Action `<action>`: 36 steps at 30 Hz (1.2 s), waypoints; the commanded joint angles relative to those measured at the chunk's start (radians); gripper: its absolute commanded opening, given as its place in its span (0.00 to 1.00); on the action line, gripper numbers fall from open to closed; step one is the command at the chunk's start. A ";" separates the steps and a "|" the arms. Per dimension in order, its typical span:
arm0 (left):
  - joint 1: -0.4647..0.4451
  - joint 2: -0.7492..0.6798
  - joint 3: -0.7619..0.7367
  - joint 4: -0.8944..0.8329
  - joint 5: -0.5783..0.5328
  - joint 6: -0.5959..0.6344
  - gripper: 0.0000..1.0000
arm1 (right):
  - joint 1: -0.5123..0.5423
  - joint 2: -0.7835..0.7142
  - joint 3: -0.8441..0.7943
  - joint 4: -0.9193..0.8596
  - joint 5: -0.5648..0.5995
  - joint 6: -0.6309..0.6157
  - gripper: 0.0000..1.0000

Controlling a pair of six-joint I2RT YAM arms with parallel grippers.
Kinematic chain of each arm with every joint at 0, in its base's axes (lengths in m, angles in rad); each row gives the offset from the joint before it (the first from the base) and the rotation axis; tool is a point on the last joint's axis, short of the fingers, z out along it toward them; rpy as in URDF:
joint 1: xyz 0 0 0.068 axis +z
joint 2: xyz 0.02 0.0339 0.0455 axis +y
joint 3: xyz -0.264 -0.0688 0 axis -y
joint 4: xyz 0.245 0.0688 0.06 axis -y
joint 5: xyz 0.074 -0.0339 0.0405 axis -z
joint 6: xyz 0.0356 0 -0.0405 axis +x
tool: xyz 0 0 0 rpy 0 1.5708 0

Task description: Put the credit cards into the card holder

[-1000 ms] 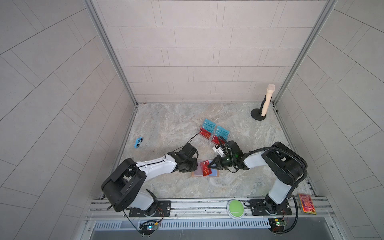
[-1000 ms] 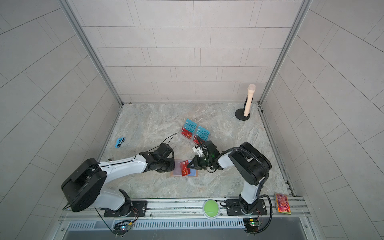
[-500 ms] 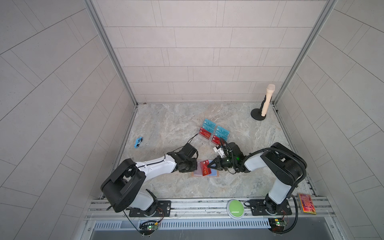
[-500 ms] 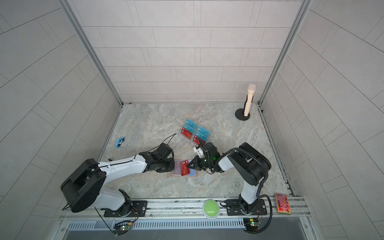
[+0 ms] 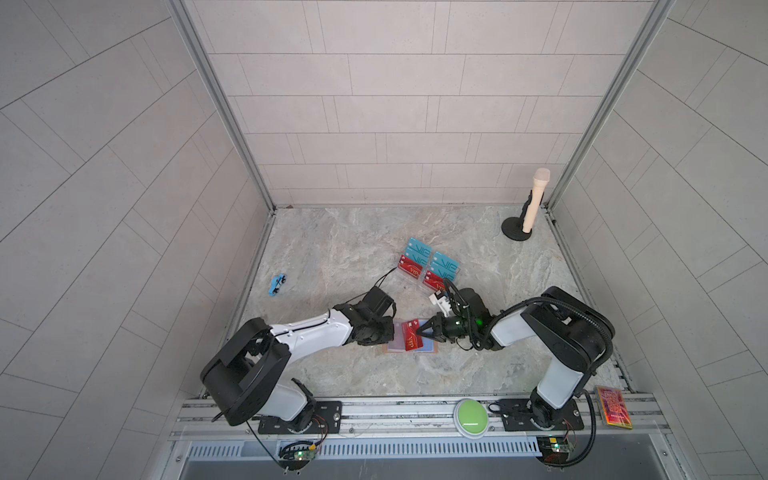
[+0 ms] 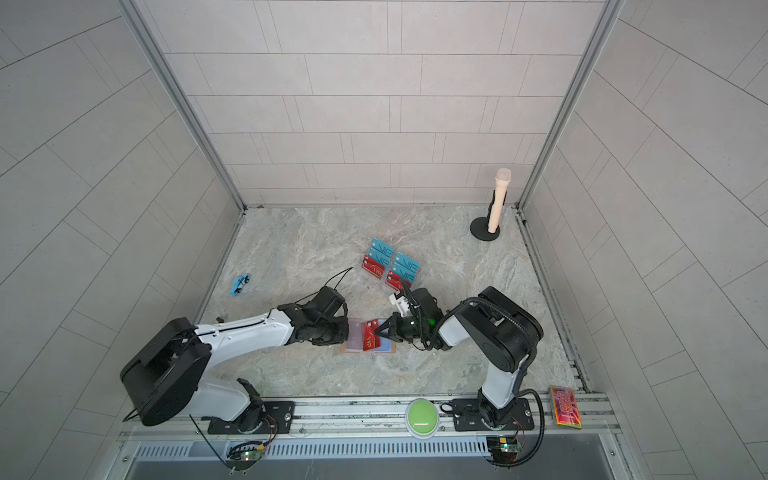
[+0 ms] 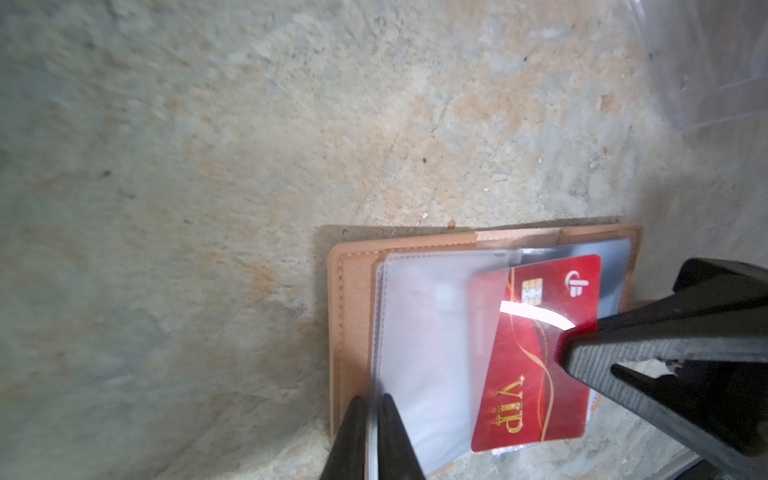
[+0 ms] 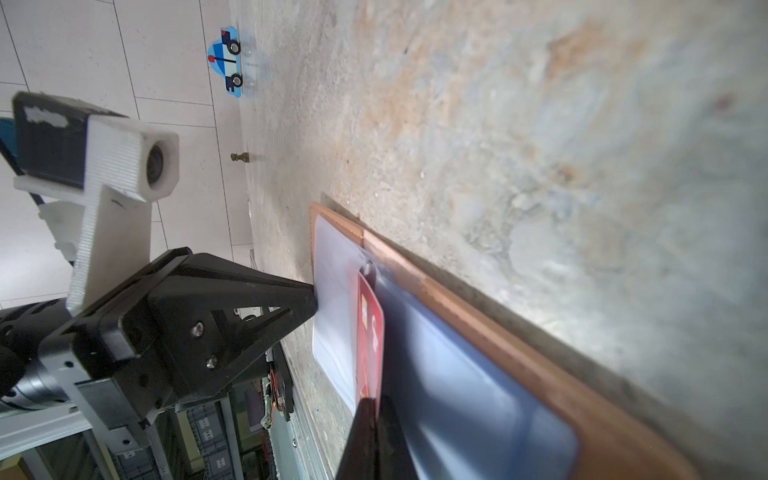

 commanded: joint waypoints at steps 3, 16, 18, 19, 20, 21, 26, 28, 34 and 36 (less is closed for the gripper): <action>-0.004 -0.020 -0.007 -0.037 -0.013 0.010 0.11 | 0.014 -0.004 -0.015 0.023 0.062 0.036 0.00; -0.003 -0.022 -0.003 -0.044 -0.010 0.015 0.11 | 0.053 0.073 -0.028 0.179 0.093 0.116 0.00; -0.003 -0.023 0.000 -0.046 -0.011 0.016 0.11 | 0.058 0.080 -0.028 0.183 0.095 0.117 0.00; -0.004 -0.023 -0.001 -0.048 -0.010 0.016 0.11 | 0.057 0.079 -0.031 0.185 0.096 0.119 0.00; -0.004 -0.025 0.000 -0.050 -0.012 0.018 0.11 | 0.058 0.079 -0.032 0.184 0.094 0.116 0.00; -0.004 -0.026 0.001 -0.049 -0.013 0.018 0.11 | 0.057 0.076 -0.032 0.179 0.097 0.113 0.00; -0.004 -0.021 0.008 -0.051 -0.010 0.018 0.11 | 0.063 0.076 -0.027 0.160 0.101 0.110 0.00; -0.003 -0.024 0.010 -0.050 -0.007 0.015 0.12 | 0.072 0.073 -0.022 0.137 0.111 0.105 0.00; 0.002 -0.049 0.027 -0.040 0.022 -0.007 0.19 | 0.119 0.003 0.018 -0.088 0.162 0.005 0.12; 0.015 -0.064 0.025 -0.034 0.032 -0.014 0.24 | 0.136 -0.032 0.051 -0.211 0.181 -0.049 0.20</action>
